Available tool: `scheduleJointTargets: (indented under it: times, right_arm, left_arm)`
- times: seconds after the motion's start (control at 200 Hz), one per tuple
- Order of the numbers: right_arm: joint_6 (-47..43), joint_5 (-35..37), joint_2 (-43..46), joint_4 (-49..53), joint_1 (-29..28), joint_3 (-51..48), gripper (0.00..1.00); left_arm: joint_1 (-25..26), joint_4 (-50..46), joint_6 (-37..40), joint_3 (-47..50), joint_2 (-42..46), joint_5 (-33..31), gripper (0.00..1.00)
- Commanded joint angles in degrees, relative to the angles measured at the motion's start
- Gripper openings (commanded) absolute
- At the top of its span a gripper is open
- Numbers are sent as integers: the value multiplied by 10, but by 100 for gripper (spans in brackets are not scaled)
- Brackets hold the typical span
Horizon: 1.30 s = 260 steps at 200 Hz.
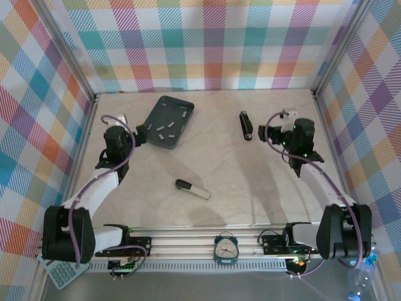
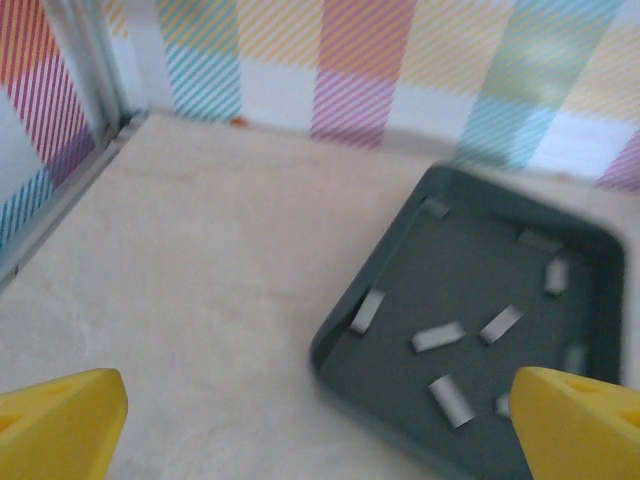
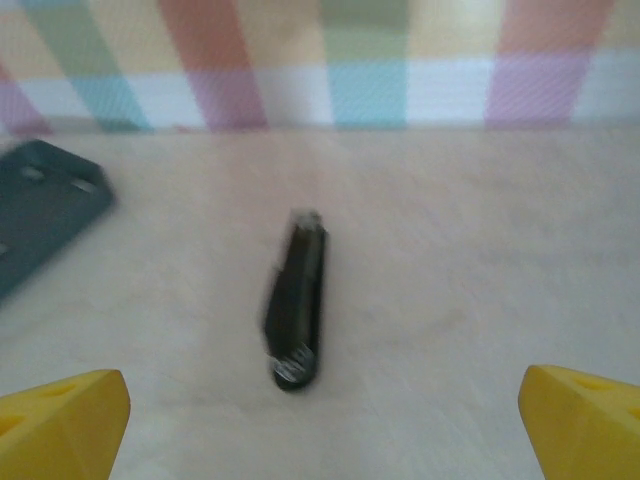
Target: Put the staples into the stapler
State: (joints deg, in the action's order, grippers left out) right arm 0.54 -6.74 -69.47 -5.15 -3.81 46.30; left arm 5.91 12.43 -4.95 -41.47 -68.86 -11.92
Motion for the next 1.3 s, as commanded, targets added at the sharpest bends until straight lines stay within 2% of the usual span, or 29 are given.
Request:
scheduleJointTargets:
  times: [0.0,0.115,0.195,0.28,0.38,0.515,0.615,0.77,0.91,1.16,1.295]
  right_arm:
    - [-12,-57,9,232,-51,79,99]
    - [-33,-161,-28,337,-113,157,99]
    - [-35,-152,-66,386,-185,205,99]
    - [-36,-132,-103,405,-261,236,99]
    - [-20,-115,-136,388,-336,244,99]
    - [2,-123,-191,352,-415,254,100]
    - [-14,-109,-241,379,-463,290,95]
    - [23,-120,-298,373,-498,318,88]
    - [18,-82,-347,394,-532,348,87]
    - [41,-9,-409,385,-543,373,82]
    - [46,14,-429,391,-543,385,80]
  left_arm:
    - [4,-198,-74,-59,24,57,95]
    - [6,-278,-121,-109,11,143,90]
    - [13,-318,-147,-121,0,178,88]
    - [14,-326,-172,-121,-3,185,89]
    - [14,-337,-182,-120,-1,166,91]
    - [13,-340,-187,-118,-10,163,91]
    - [14,-355,-189,-130,-26,164,91]
    - [14,-360,-206,-131,-21,160,91]
    - [14,-356,-211,-120,3,145,92]
    - [14,-369,-197,-127,7,113,94]
    - [14,-362,-199,-124,-2,122,94]
